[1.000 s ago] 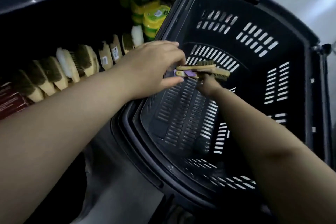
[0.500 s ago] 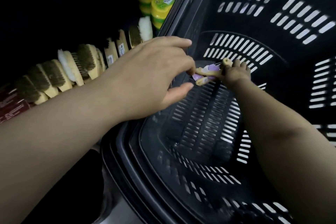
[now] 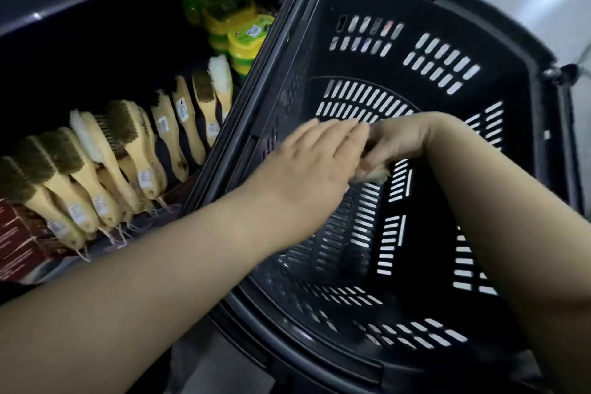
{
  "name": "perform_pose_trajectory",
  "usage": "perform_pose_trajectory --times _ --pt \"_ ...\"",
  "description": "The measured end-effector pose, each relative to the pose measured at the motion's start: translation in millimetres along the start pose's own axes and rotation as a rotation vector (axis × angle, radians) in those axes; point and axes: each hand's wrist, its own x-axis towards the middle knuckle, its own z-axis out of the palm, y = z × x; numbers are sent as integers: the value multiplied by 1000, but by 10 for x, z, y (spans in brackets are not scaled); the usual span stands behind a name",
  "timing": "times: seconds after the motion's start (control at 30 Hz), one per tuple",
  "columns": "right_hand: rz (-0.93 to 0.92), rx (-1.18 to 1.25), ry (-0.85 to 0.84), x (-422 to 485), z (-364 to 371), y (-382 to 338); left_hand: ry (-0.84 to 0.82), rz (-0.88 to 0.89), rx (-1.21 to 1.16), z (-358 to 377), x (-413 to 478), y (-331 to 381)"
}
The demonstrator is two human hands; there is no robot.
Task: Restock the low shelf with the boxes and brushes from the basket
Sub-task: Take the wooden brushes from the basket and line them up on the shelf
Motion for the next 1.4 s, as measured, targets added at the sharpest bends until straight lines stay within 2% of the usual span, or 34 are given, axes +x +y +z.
perform_pose_trajectory --times 0.1,0.17,0.23,0.33,0.37,0.43,0.47,0.5,0.53,0.57,0.63,0.7,0.8,0.9,0.97,1.03,1.1,1.2,1.3,1.4 --pt "-78 60 -88 -139 -58 -96 -228 -337 -315 54 60 -45" --pt "-104 74 -114 -148 -61 -69 -345 -509 -700 64 90 -106" --pt "-148 82 -105 -98 -43 1 -383 -646 -998 95 87 -129" --pt "-273 186 -51 77 -44 192 -361 -766 -1129 107 68 -116" --pt "-318 326 53 162 -61 278 -343 -792 -1137 123 60 -119" --pt "-304 612 444 350 -113 486 -273 -828 -1157 156 45 -130" --pt "-208 649 677 461 -134 601 -225 -841 -1164 171 40 -134" --pt "-47 575 863 587 -136 741 -182 -848 -1158 191 35 -143" --pt "127 450 940 716 -114 889 -143 -853 -1144 203 32 -147" --pt "276 317 919 842 -63 1035 -116 -857 -1130 215 32 -158" --pt "507 20 747 1061 111 1260 -99 -865 -1089 232 32 -173" --pt "617 -290 712 1198 303 1398 -99 -856 -1053 225 30 -180" --pt "630 -556 759 1233 489 1476 -91 -837 -1021 205 39 -174" --pt "644 -785 622 1131 599 1497 -102 -859 -1040 185 58 -161" --pt "586 -889 509 986 576 1392 -113 -894 -1087 171 74 -156" --pt "437 -979 471 819 503 1172 -103 -904 -1129 157 82 -153" --pt "269 -1060 483 685 422 915 -88 -889 -1111 154 88 -161" --pt "173 -1024 525 586 439 690 -88 -875 -1052 157 89 -159" --pt "269 -820 551 640 532 774 -102 -842 -1047 145 72 -145" --pt "488 -684 469 843 689 1080 -107 -803 -1068 150 32 -147"
